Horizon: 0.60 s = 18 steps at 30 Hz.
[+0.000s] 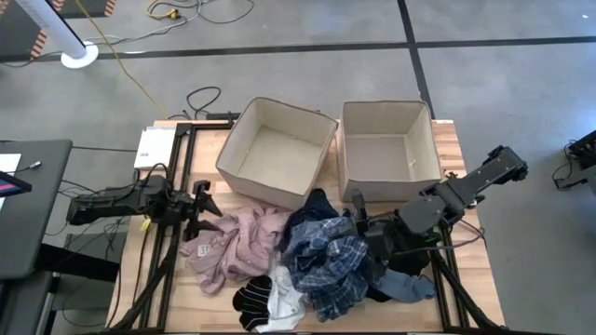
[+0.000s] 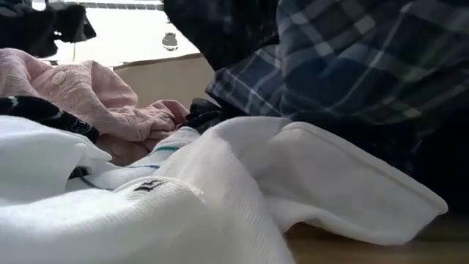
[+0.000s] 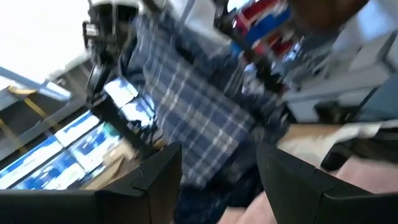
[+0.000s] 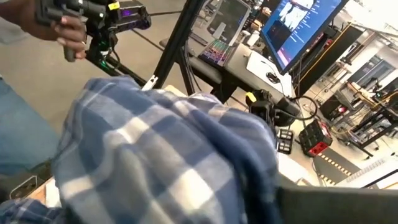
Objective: Sort clothes
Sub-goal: Put the blue plaid shirt into the right laundry organizer
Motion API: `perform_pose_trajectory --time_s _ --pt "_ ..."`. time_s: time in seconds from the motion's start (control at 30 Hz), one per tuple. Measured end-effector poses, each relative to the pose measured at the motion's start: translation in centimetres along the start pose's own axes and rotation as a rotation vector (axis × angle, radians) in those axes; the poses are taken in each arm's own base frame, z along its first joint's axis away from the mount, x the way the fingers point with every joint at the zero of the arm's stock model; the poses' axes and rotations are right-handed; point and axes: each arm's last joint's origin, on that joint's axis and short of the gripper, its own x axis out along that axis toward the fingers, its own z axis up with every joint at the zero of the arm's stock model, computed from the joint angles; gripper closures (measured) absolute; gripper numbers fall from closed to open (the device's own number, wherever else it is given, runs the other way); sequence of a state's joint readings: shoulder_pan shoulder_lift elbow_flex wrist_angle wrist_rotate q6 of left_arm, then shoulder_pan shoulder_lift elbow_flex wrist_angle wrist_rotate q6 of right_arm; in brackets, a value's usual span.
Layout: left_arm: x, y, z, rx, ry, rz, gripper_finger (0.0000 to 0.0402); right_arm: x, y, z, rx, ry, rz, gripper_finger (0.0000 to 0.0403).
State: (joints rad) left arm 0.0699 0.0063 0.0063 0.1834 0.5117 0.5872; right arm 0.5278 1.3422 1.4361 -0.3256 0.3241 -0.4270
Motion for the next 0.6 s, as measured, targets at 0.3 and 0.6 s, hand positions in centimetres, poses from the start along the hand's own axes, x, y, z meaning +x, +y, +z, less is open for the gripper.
perform_pose_trajectory --time_s 0.3,0.6 --pt "0.2 0.1 1.7 -0.051 -0.177 -0.01 0.0199 0.2 -0.6 -0.1 0.011 -0.008 -0.025 0.0393" --pt "-0.1 1.8 2.4 -0.185 -0.141 0.424 0.0197 0.5 -2.1 -0.1 0.038 -0.042 -0.086 0.0394"
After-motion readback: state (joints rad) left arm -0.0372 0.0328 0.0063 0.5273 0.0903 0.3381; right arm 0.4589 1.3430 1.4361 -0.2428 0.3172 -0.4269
